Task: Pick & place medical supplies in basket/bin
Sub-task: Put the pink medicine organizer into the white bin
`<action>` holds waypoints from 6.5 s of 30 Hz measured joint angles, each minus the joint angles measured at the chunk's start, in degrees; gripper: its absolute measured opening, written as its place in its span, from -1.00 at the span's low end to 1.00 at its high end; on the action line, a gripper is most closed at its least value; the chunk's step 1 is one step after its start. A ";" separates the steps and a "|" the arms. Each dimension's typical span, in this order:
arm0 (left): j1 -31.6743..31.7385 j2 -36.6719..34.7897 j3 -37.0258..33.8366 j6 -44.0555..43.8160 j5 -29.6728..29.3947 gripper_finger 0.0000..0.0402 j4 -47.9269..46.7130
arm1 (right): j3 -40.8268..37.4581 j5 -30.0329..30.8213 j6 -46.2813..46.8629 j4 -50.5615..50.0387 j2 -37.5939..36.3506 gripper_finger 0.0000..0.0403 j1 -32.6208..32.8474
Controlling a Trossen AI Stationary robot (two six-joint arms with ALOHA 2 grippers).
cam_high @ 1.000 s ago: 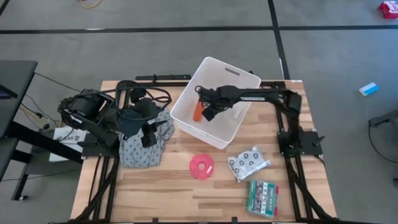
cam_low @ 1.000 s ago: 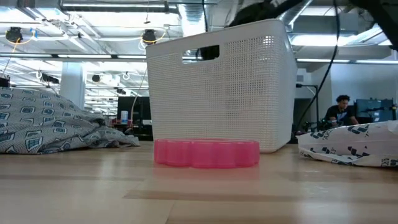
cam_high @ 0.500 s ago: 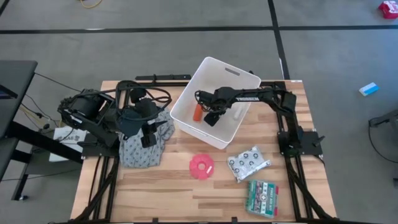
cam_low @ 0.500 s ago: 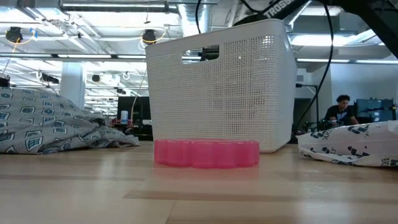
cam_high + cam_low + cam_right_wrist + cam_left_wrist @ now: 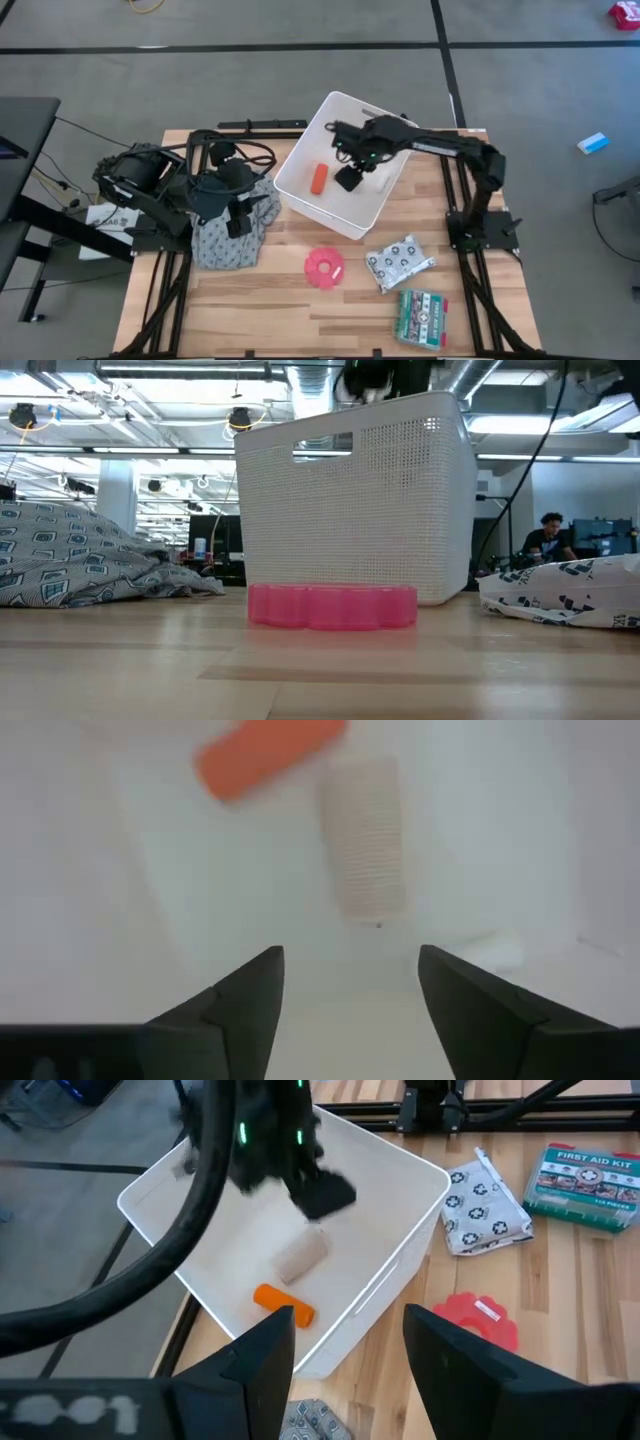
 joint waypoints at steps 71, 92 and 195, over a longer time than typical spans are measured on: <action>-0.02 -0.04 0.00 -1.68 -0.17 -0.11 0.00 | 5.24 -5.07 -1.36 23.25 22.98 0.00 35.41; 0.00 -0.04 0.00 -1.68 0.39 -0.11 0.00 | 3.40 -6.92 -4.26 21.13 23.04 0.02 35.69; -0.02 -0.04 0.02 -1.11 1.03 -0.11 0.00 | 1.17 -15.29 -8.60 11.78 1.46 -0.01 1.74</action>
